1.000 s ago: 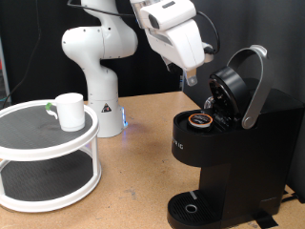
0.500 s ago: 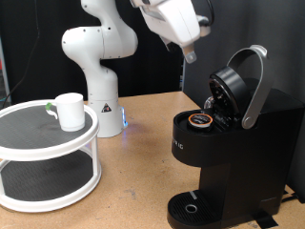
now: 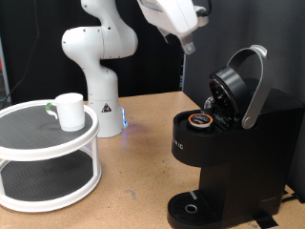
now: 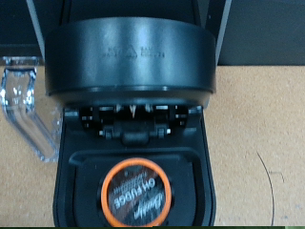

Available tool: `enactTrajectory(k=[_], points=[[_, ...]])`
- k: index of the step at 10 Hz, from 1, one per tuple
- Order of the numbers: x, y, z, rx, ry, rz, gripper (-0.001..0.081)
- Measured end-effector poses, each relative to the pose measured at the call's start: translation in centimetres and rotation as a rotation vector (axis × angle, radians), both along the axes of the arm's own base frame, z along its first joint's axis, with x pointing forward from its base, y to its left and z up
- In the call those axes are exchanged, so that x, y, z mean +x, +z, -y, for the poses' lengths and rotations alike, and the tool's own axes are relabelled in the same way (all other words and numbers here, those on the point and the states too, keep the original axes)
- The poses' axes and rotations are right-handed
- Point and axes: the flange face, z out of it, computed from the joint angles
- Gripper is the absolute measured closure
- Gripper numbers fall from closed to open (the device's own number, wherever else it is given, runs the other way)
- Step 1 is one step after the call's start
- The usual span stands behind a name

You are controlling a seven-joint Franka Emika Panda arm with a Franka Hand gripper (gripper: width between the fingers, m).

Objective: Make a cup of coffee with the keurig machine

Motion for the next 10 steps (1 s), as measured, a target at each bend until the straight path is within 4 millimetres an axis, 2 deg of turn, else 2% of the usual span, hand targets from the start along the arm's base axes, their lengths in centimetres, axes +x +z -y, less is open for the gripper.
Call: enactTrajectory(k=[4,10], points=[[0.2,1.0,-3.9,0.066,0.011,0.007,0.0001],[0.1,1.8,-10.2,0.051,0.003,0.033,0.0001]])
